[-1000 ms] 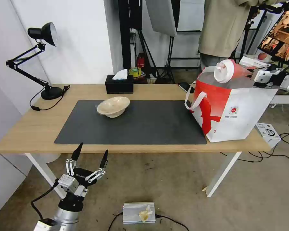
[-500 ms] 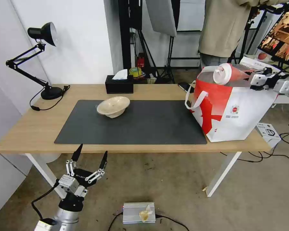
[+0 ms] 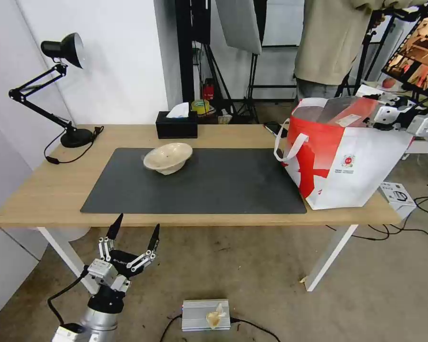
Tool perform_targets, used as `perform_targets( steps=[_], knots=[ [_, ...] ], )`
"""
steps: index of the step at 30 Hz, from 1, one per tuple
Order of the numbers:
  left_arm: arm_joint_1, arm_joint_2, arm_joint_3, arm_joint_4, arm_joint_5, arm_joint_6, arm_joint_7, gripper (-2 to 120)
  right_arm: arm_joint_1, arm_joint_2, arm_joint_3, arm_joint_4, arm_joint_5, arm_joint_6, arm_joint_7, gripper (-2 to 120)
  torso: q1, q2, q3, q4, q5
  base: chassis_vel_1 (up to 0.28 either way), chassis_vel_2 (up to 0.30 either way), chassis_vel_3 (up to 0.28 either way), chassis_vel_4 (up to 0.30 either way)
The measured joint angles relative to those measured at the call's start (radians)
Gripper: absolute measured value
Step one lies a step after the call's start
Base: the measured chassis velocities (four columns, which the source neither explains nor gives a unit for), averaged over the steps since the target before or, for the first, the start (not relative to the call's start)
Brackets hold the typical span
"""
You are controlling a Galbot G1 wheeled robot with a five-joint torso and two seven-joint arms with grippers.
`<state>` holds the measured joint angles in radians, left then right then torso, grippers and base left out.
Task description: Pick up the trash from the table and place it into the takeout bag.
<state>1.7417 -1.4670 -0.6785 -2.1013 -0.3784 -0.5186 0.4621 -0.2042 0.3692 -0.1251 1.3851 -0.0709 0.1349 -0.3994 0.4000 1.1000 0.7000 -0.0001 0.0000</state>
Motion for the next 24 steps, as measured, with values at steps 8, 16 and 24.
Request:
perform_targets(
  steps=[8, 16, 24],
  knots=[
    [-0.003, 0.014, -0.011, -0.002, -0.005, -0.004, 0.000, 100, -0.005, -0.040, 0.008, 0.077, 0.090, -0.040, 0.009, 103, 0.000, 0.000, 0.000, 0.0002, -0.0001, 0.000, 0.000, 0.000, 0.000],
    [0.009, 0.014, -0.007, -0.023, -0.003, -0.001, -0.004, 100, -0.036, -0.111, 0.074, 0.195, 0.242, -0.126, 0.027, 114, 0.000, 0.000, 0.000, 0.0001, 0.0000, 0.000, 0.000, 0.000, 0.000],
    [0.011, 0.015, -0.005, -0.052, -0.003, 0.010, -0.015, 100, -0.061, -0.191, 0.145, 0.299, 0.352, -0.216, 0.100, 113, 0.000, 0.000, 0.000, -0.0001, -0.0001, 0.000, 0.000, 0.000, 0.000]
  ],
)
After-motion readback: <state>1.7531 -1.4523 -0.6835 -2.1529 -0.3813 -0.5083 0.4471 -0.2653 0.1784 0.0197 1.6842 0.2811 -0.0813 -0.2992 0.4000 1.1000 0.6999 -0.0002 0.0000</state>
